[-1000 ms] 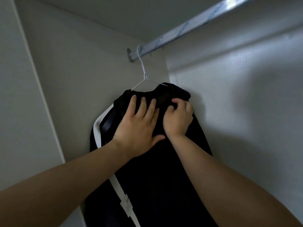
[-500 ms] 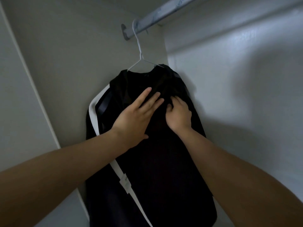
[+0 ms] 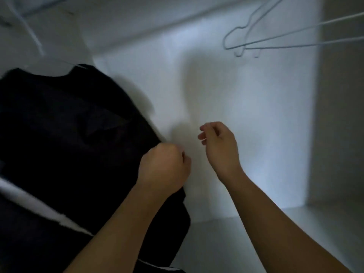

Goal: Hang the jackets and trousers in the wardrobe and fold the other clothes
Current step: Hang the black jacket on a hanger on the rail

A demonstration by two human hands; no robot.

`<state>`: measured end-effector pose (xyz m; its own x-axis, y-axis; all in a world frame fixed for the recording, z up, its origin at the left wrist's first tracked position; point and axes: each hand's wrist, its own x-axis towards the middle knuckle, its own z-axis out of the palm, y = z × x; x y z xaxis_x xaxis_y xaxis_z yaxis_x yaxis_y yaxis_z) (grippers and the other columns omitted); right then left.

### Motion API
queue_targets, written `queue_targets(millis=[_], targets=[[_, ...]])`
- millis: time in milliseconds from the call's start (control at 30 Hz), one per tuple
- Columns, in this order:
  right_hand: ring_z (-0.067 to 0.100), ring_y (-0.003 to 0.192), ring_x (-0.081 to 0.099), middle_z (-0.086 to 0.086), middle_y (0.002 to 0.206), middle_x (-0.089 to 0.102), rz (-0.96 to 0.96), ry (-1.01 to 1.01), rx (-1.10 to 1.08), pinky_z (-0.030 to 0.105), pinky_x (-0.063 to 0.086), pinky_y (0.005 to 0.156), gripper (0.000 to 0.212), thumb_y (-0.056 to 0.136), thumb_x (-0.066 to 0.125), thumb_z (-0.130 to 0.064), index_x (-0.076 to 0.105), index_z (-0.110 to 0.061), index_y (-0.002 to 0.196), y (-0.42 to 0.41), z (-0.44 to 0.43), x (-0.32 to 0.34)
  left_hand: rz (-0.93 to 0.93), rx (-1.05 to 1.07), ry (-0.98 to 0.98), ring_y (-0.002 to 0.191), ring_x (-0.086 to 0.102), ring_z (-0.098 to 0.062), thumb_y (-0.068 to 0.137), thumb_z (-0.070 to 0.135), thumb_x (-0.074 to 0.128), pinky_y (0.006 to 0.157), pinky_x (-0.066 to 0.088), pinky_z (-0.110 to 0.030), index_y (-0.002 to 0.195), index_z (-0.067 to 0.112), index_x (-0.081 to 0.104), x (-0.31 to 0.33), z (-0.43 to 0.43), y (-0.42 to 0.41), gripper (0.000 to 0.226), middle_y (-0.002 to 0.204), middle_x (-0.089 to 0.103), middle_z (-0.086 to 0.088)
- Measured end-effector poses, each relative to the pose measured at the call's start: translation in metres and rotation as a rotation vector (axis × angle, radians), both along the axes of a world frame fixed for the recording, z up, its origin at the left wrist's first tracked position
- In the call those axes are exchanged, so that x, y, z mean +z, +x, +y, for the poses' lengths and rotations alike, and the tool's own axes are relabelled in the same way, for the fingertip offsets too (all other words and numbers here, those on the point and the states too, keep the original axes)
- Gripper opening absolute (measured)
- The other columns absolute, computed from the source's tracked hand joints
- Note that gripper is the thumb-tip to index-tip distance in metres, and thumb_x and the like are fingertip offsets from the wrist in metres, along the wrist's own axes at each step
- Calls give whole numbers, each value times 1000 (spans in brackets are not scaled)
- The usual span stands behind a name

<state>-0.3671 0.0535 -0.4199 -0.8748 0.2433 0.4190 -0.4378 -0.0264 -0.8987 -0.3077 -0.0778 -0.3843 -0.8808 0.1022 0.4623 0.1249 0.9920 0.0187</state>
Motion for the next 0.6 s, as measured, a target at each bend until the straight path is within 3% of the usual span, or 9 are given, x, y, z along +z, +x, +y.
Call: queue_targets(millis=[67,133,200,300,367,467,533,600], targets=[[4,77,66,-11,82,72,-27,-12,-33,12,46,62,26,101,47,-37,69,-28,89,25,36,-2,34,-118,208,55,60,-14,98,39,54,62,57,-33,64,20,57,-9,36,4,39,59,57,4],[6,77,67,-10,81,72,-33,-30,-132,18,47,66,28,100,48,-37,69,-27,86,49,76,-3,44,-248,289,56,59,-12,100,44,50,59,51,-30,62,18,56,-17,82,6,46,57,57,3],[6,74,68,-10,80,71,-11,-50,-220,12,46,62,28,100,48,-37,69,-26,84,68,107,0,7,-351,382,56,57,-14,100,44,51,54,42,-29,61,18,56,-20,119,4,47,57,57,2],[4,74,67,-12,83,72,-5,-41,-351,9,44,59,27,101,48,-36,68,-25,87,88,142,4,-83,-494,544,58,62,-24,98,36,55,59,51,-42,65,12,64,-12,160,1,41,60,62,-4],[3,76,66,-15,86,71,-3,-20,-447,16,46,65,25,101,48,-38,66,-27,89,99,160,10,-137,-559,634,59,66,-20,95,31,55,62,53,-36,70,13,70,-3,178,-3,34,62,68,2],[6,74,63,-17,81,67,48,-9,-637,25,46,68,18,100,49,-39,59,-30,87,113,185,25,-171,-651,816,52,66,-11,93,27,55,44,40,-11,73,18,72,17,200,-10,28,70,71,9],[5,75,61,-16,83,64,121,3,-782,26,45,70,9,98,51,-35,54,-31,91,120,202,42,-182,-705,928,49,67,-14,93,27,56,45,41,-12,78,22,71,30,211,-17,22,79,73,10],[7,83,60,-7,100,63,204,-9,-940,32,49,80,7,97,54,-30,53,-27,102,125,217,62,-245,-749,1022,50,69,-18,94,28,56,48,43,-22,87,26,67,41,224,-28,13,88,74,9]])
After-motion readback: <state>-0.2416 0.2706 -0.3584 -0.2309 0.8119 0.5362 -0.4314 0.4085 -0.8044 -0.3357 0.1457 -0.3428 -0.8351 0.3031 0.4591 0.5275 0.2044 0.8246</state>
